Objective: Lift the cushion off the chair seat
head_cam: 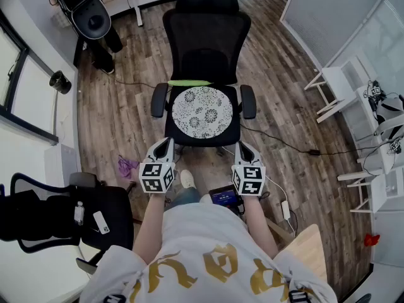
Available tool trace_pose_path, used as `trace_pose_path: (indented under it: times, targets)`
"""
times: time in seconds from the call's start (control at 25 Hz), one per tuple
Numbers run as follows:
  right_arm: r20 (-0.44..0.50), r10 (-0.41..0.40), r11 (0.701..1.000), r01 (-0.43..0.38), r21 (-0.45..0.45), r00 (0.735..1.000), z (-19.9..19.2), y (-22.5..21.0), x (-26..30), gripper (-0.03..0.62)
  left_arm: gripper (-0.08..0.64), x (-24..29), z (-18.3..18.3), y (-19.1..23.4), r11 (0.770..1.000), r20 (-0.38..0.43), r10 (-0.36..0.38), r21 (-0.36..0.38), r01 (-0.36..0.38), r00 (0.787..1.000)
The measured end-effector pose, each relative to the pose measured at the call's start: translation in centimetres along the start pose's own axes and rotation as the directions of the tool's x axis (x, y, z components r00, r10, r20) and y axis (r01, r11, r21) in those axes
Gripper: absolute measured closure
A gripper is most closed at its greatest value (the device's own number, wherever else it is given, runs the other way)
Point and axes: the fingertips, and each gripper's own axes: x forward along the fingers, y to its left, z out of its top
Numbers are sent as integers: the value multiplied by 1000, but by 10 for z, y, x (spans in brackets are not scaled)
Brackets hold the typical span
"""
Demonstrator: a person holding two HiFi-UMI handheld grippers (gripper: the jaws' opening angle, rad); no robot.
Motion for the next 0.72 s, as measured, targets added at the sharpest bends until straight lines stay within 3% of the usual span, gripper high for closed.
trace_pose_path:
  times: [0.2, 0.44, 0.72]
  targets:
    - [-2, -5, 1000, 5, 3, 1000, -1, -1, -4, 581, 551, -5, -1, 5, 1000, -7, 27, 16, -27, 1000]
    - [-12, -21, 1000, 21, 7, 1000, -4, -4, -7, 581, 551, -5, -3, -6, 1000, -16, -14, 14, 14, 1000]
    - [-4, -17, 1000, 17, -16, 1000, -2, 2, -8, 581, 551, -7, -5, -8, 999, -29, -3, 38, 4, 1000]
